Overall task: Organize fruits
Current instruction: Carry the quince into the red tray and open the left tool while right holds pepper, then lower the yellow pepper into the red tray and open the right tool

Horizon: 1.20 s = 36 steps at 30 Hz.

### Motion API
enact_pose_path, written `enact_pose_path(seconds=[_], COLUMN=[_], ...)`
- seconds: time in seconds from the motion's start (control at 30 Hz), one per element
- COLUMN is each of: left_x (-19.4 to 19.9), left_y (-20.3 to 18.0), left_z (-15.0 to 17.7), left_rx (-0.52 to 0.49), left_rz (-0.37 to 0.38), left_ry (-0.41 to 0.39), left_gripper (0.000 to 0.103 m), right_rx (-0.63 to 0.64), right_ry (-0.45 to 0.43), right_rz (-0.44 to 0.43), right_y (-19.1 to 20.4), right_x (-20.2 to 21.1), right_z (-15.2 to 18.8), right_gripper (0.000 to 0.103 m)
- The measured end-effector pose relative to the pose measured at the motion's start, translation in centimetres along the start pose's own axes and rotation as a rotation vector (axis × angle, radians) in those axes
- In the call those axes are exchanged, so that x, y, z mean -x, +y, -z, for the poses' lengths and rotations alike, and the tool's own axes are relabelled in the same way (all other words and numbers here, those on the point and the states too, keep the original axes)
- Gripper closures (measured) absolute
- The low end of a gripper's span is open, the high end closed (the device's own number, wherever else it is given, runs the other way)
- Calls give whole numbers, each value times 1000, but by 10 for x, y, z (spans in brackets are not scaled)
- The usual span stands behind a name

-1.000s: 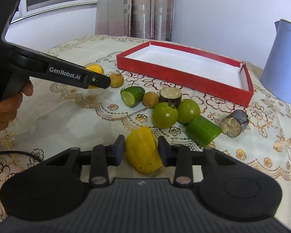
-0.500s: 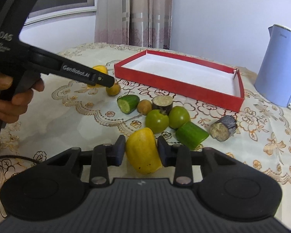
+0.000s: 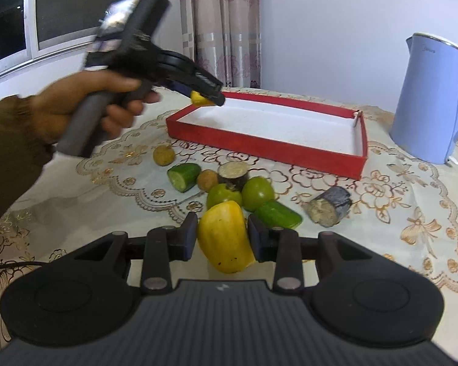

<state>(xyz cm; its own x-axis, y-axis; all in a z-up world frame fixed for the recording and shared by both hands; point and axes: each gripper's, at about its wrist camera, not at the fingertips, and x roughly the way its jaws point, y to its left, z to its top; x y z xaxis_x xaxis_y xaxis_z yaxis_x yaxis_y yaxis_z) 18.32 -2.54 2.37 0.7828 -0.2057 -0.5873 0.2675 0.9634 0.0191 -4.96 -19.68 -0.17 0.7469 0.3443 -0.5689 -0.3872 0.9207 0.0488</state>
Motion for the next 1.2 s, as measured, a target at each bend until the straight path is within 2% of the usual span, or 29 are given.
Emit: enact_pose_path(seconds=[0.13, 0.27, 0.3, 0.33, 0.4, 0.53, 0.6, 0.8, 0.87, 0.97, 1.2], left_x=[-38, -60, -62, -63, -60, -48, -36, 13, 35, 62, 84], left_y=[4, 4, 5, 6, 7, 4, 5, 11, 9, 10, 13], left_z=[-14, -17, -16, -16, -16, -19, -16, 18, 38, 63, 95], left_rx=[17, 32, 41, 50, 60, 19, 5, 20, -8, 1, 14], left_rz=[20, 22, 30, 37, 30, -13, -57, -213, -206, -206, -233], left_ry=[29, 54, 58, 57, 35, -1, -11, 48, 30, 0, -13], left_gripper=[57, 57, 52, 39, 27, 25, 25, 25, 19, 18, 18], right_rx=[-9, -12, -10, -9, -4, 6, 3, -7, -7, -32, -95], right_ry=[-22, -44, -49, -54, -64, -83, -96, -127, -127, -116, -42], right_rz=[18, 45, 50, 55, 66, 77, 84, 129, 143, 153, 181], right_y=[-9, -16, -17, -17, -18, -20, -25, -46, -55, -73, -113], right_x=[3, 3, 2, 1, -1, -7, -13, -48, -62, -88, -144], right_z=[-7, -17, -19, -22, -28, -40, -48, -82, -93, -107, -127], right_gripper=[70, 70, 70, 70, 70, 70, 70, 70, 70, 70, 70])
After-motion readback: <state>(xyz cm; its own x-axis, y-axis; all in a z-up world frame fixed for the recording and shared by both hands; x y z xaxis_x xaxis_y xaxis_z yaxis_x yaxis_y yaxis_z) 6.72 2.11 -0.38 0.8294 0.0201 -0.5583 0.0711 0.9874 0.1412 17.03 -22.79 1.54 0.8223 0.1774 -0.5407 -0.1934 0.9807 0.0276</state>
